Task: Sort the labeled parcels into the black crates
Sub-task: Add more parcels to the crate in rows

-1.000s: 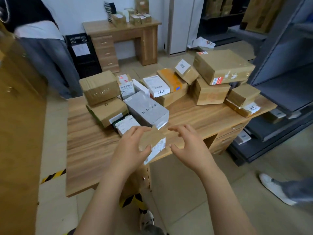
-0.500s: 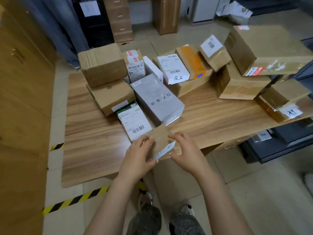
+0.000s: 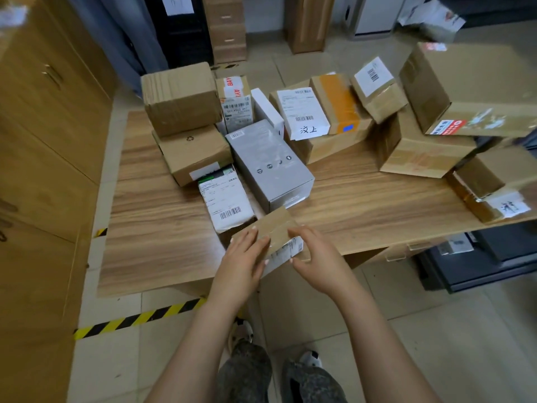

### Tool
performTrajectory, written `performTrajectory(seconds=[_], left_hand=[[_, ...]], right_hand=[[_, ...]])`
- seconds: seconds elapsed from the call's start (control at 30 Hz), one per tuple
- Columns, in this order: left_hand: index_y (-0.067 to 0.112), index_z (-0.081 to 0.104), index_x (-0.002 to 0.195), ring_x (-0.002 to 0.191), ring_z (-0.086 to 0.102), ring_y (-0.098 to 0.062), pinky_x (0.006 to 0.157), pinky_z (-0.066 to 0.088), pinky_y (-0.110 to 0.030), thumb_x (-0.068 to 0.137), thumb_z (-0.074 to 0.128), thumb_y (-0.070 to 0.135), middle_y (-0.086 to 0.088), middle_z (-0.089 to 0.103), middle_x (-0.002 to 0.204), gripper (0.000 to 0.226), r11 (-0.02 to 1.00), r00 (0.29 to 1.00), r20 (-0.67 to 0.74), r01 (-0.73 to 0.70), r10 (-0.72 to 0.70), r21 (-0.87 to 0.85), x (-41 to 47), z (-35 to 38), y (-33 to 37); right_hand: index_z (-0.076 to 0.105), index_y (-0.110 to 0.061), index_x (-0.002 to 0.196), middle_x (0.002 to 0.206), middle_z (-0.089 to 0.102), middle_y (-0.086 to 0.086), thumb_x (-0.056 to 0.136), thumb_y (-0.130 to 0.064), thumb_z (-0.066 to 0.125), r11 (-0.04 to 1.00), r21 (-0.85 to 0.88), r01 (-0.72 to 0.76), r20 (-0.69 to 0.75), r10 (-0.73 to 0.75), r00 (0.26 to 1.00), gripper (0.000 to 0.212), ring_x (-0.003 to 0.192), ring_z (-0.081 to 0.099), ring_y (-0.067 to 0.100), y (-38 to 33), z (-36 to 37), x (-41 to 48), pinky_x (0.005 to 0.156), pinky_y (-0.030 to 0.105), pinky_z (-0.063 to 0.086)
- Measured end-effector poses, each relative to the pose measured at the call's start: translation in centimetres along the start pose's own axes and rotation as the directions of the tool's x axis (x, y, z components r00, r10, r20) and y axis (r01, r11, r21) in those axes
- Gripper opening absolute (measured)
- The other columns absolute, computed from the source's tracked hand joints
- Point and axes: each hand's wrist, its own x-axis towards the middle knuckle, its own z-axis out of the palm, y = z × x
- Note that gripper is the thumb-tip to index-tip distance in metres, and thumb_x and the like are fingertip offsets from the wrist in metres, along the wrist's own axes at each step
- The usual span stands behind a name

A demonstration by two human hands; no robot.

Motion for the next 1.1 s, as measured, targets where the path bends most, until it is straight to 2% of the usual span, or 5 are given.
performTrajectory(seconds=[0.2, 0.3, 0.53, 0.87, 1.1], left_hand=[[0.025, 0.033, 0.149, 0.149, 0.01, -0.014, 0.119, 0.007, -0.031, 0.102, 0.042, 0.035, 0.0, 0.019, 0.16, 0.049, 0.998, 0.998, 0.024, 0.06, -0.06, -0.004, 1.0, 0.8, 2.6], [0.03, 0.029, 0.151, 0.146, 0.021, -0.016, 0.117, 0.024, -0.036, 0.103, 0.038, 0.038, 0.002, 0.024, 0.159, 0.049, 0.99, 0.99, 0.027, 0.141, -0.14, -0.026, 1.6, 0.7, 3.1], [0.046, 0.018, 0.15, 0.099, 0.056, -0.004, 0.065, 0.038, -0.017, 0.104, 0.035, 0.035, 0.007, 0.058, 0.13, 0.051, 0.955, 0.967, 0.172, 0.219, -0.186, -0.199, 2.2, 1.3, 3.5], [0.045, 0.009, 0.152, 0.103, 0.051, 0.009, 0.085, 0.04, -0.018, 0.101, 0.046, 0.035, 0.015, 0.053, 0.137, 0.064, 0.912, 0.94, 0.323, 0.224, -0.109, -0.345, 3.3, 2.2, 4.4], [0.049, 0.01, 0.147, 0.098, 0.042, 0.035, 0.089, 0.039, 0.0, 0.091, 0.066, 0.024, 0.052, 0.04, 0.107, 0.084, 0.863, 0.975, 0.216, 0.063, 0.055, -0.502, 5.3, -1.5, 8.2]], right_hand=[[0.042, -0.029, 0.143, 0.15, 0.036, -0.005, 0.085, -0.015, 0.066, 0.997, 0.061, -0.041, -0.05, 0.044, 0.998, 0.064, 0.137, 0.034, 0.013, 1.7, -1.2, -0.6, 0.111, 0.036, 0.036], [0.035, -0.026, 0.148, 0.15, 0.033, -0.006, 0.087, -0.015, 0.065, 0.992, 0.09, -0.086, -0.055, 0.091, 0.994, 0.069, 0.128, 0.038, 0.006, 2.3, -1.2, -0.8, 0.092, 0.006, 0.038], [0.021, -0.024, 0.154, 0.155, 0.023, -0.007, 0.084, -0.015, 0.068, 0.964, 0.15, -0.22, 0.02, 0.219, 0.975, 0.084, 0.12, 0.031, -0.002, 3.3, -0.4, -1.2, 0.08, -0.002, 0.027], [0.025, -0.028, 0.151, 0.153, 0.026, -0.009, 0.073, -0.01, 0.079, 0.942, 0.281, -0.182, -0.067, 0.208, 0.976, 0.097, 0.138, 0.03, 0.008, 3.7, -1.2, -2.0, 0.106, 0.022, 0.034], [0.02, -0.043, 0.15, 0.16, 0.016, -0.013, 0.077, -0.012, 0.071, 0.972, 0.221, -0.076, -0.289, 0.14, 0.947, 0.095, 0.14, 0.024, 0.003, 0.9, -5.8, -2.1, 0.103, 0.006, 0.029]])
